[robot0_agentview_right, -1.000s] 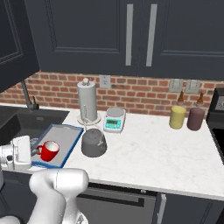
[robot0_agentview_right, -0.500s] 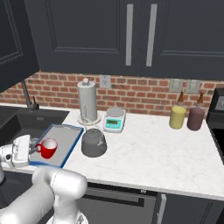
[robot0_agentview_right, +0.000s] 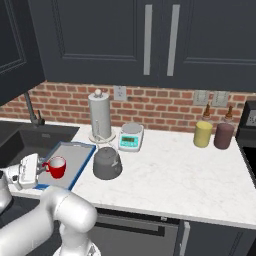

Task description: Pick the kettle from the counter and place it on the tray. Then pick the mug from the cabinet and place it on the tray. Then close the cabinet doors.

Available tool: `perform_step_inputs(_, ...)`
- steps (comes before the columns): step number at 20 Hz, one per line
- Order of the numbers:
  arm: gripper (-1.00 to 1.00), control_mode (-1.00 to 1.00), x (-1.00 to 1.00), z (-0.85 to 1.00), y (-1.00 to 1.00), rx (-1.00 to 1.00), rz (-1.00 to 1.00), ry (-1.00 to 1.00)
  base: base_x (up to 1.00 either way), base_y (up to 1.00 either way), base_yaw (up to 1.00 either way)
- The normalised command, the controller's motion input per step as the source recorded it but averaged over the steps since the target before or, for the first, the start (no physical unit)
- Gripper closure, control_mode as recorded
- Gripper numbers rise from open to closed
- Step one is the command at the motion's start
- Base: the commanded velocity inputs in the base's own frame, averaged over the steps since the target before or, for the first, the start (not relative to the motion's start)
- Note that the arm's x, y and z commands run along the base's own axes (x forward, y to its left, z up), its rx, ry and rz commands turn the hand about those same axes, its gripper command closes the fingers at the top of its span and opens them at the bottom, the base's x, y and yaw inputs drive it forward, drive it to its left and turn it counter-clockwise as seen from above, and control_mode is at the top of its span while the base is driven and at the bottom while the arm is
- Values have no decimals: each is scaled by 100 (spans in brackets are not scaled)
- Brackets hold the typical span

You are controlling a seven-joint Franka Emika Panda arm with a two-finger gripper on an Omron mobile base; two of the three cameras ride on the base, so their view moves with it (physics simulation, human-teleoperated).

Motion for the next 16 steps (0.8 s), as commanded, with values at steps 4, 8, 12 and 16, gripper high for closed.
perform_step_inputs(4,100,-100,22,-32,18,0,0,0,0,0,0)
perform_step_inputs(8,100,-100,1,-29,21,0,0,0,0,0,0)
perform_step_inputs(12,100,-100,-15,-26,4,0,0,0,0,0,0)
perform_step_inputs(16,100,-100,-23,-31,1,0,0,0,0,0,0)
